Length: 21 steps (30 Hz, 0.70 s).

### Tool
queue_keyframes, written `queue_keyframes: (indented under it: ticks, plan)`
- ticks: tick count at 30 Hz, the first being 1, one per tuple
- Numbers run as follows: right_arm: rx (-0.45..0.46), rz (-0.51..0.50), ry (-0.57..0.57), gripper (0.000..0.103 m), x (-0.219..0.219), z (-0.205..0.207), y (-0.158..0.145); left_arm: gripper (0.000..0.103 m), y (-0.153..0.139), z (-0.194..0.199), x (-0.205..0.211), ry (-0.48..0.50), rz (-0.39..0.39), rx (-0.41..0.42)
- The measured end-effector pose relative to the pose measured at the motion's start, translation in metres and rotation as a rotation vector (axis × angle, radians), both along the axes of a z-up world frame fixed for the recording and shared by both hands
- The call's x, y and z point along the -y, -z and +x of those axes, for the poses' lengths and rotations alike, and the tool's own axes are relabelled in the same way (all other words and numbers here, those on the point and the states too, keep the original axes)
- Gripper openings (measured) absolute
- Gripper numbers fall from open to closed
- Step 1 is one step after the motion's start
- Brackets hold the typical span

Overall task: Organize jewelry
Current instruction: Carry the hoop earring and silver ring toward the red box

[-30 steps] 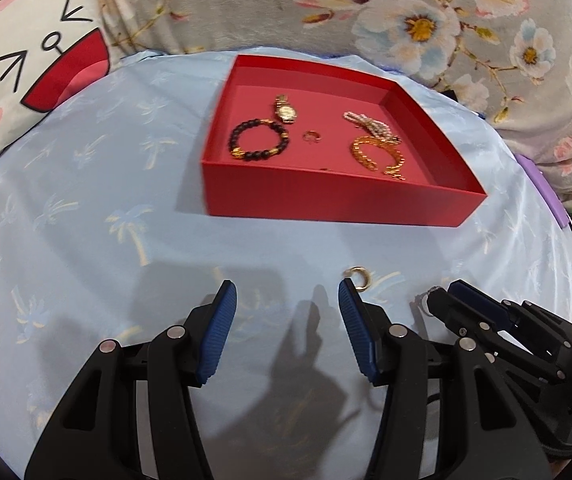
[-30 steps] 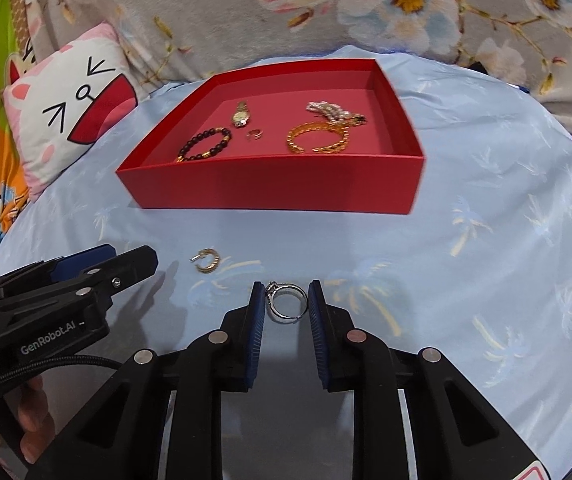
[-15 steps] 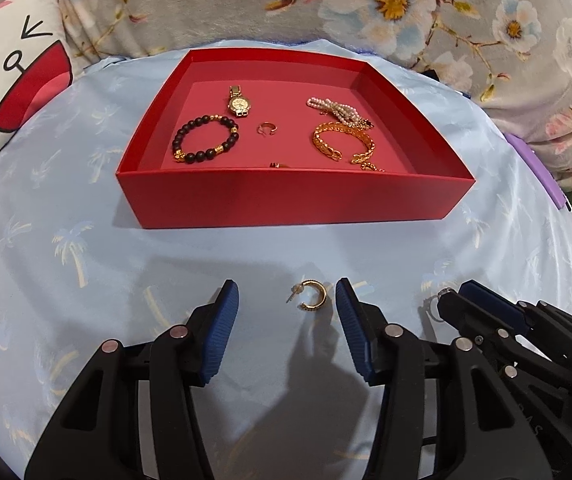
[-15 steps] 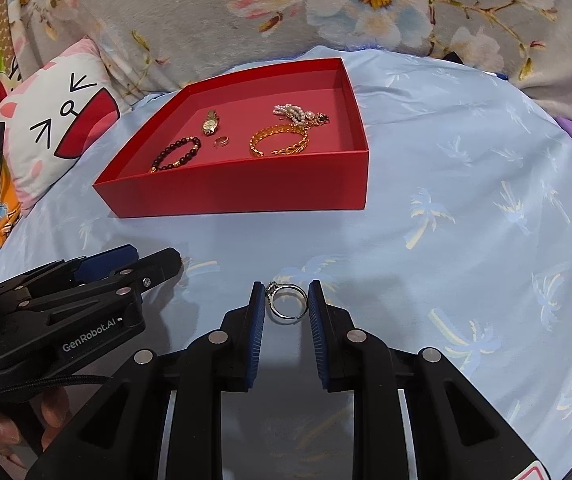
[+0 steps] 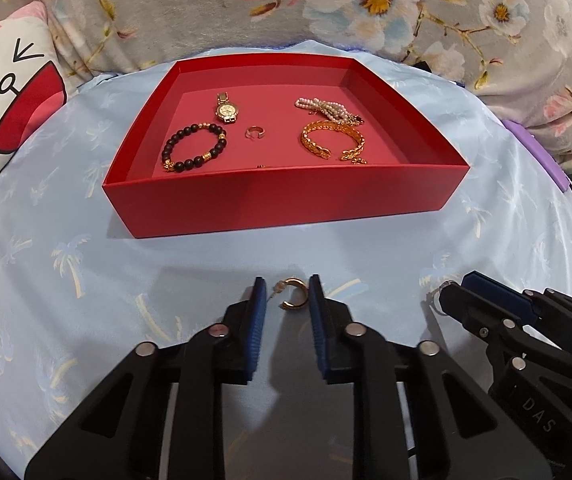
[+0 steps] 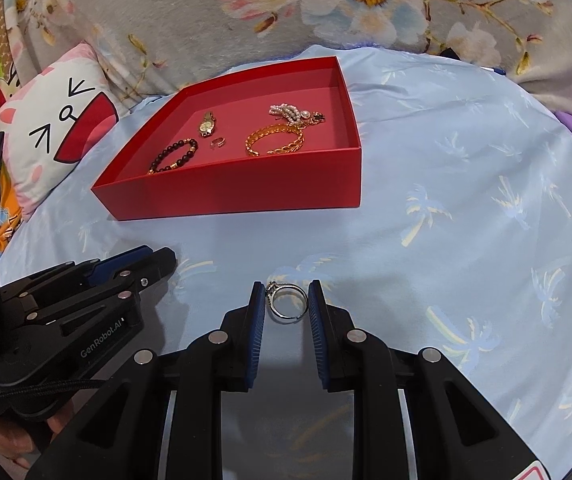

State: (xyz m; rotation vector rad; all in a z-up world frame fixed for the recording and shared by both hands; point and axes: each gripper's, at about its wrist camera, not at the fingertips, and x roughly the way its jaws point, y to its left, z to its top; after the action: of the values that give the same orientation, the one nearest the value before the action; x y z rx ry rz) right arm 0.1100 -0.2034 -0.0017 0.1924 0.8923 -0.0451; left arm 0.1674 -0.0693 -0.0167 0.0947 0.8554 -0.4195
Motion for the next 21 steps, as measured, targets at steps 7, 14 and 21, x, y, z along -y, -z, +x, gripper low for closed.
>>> queue_keyframes:
  ticks: [7,14,21]
  plan:
    - [0.003,0.000,0.002,0.021,0.0005,-0.0019,-0.0012,0.007,-0.0014,-0.0027,-0.0004,-0.008,-0.002,0.010]
    - [0.007,0.001,-0.001,0.021,0.0020,-0.0040,-0.0026,0.006,-0.0027,-0.0037,-0.0031,-0.010,-0.015,0.003]
    - [0.009,0.009,-0.001,0.021,0.0026,-0.0054,-0.0024,0.014,-0.0014,-0.0051,-0.0007,-0.009,-0.007,0.007]
